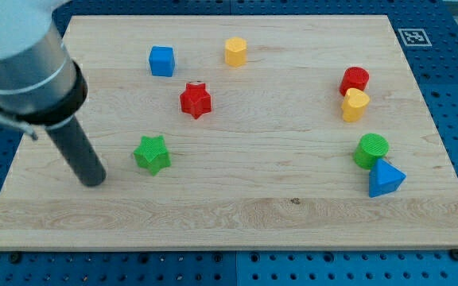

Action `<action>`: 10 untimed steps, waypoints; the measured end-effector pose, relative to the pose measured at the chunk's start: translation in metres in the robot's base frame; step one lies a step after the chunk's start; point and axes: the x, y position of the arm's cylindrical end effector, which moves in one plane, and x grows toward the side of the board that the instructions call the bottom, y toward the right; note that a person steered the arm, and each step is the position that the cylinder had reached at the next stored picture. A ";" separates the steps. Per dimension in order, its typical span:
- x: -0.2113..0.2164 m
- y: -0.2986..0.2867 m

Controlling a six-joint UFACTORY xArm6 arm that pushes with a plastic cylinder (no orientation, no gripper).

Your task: Push the green star into the green circle

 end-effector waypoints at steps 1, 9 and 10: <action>-0.013 0.001; -0.012 0.314; -0.012 0.333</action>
